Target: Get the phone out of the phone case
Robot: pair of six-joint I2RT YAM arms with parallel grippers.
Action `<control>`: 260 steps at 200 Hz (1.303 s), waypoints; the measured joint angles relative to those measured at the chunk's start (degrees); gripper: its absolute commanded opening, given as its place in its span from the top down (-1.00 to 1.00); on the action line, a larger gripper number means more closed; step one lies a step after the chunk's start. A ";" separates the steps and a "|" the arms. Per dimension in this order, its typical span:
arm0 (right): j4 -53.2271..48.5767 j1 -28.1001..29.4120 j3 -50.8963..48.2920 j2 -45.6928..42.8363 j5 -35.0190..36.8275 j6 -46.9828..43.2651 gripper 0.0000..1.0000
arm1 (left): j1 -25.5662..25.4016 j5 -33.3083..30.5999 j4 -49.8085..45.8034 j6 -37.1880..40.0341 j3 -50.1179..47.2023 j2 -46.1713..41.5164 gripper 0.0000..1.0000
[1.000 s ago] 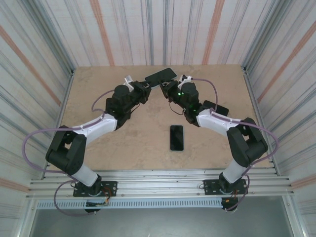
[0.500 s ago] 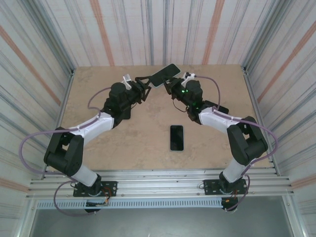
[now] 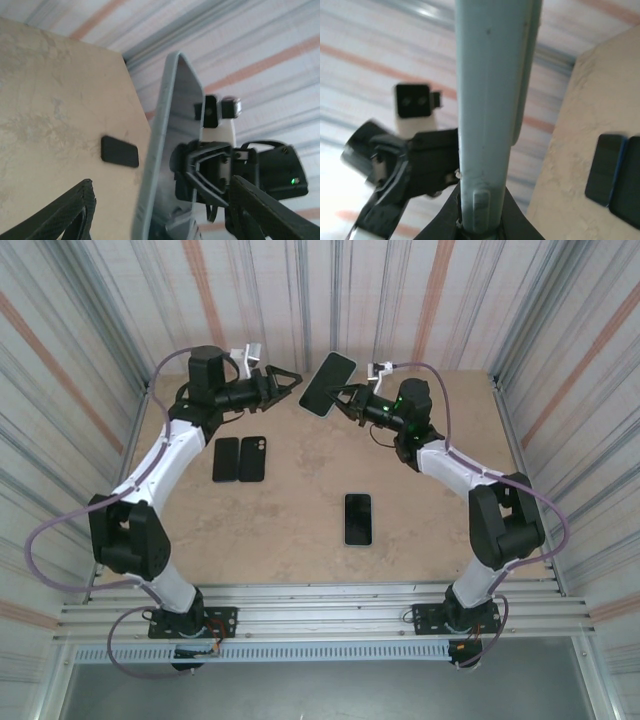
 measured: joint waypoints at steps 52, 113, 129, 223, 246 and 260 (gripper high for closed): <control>0.13 0.79 0.52 1.86 -8.59 0.07 0.84 | 0.00 7.50 2.10 -2.45 1.31 5.64 -0.23; 2.38 1.97 0.52 3.69 -12.79 1.55 0.85 | -0.04 12.52 4.85 -6.95 2.69 7.26 0.11; 3.37 2.03 0.52 4.17 -13.49 2.21 0.85 | -0.07 13.64 5.33 -7.65 3.15 7.93 0.24; 7.93 1.92 0.52 5.81 -16.31 5.92 0.60 | 0.11 18.73 7.50 -10.08 3.61 9.94 0.92; 7.98 1.92 0.50 5.84 -16.04 6.47 0.32 | 0.04 17.59 9.97 -12.68 3.10 9.94 1.00; 8.44 1.84 0.24 5.75 -15.17 6.36 0.18 | 0.07 16.00 12.22 -14.95 2.03 9.94 1.00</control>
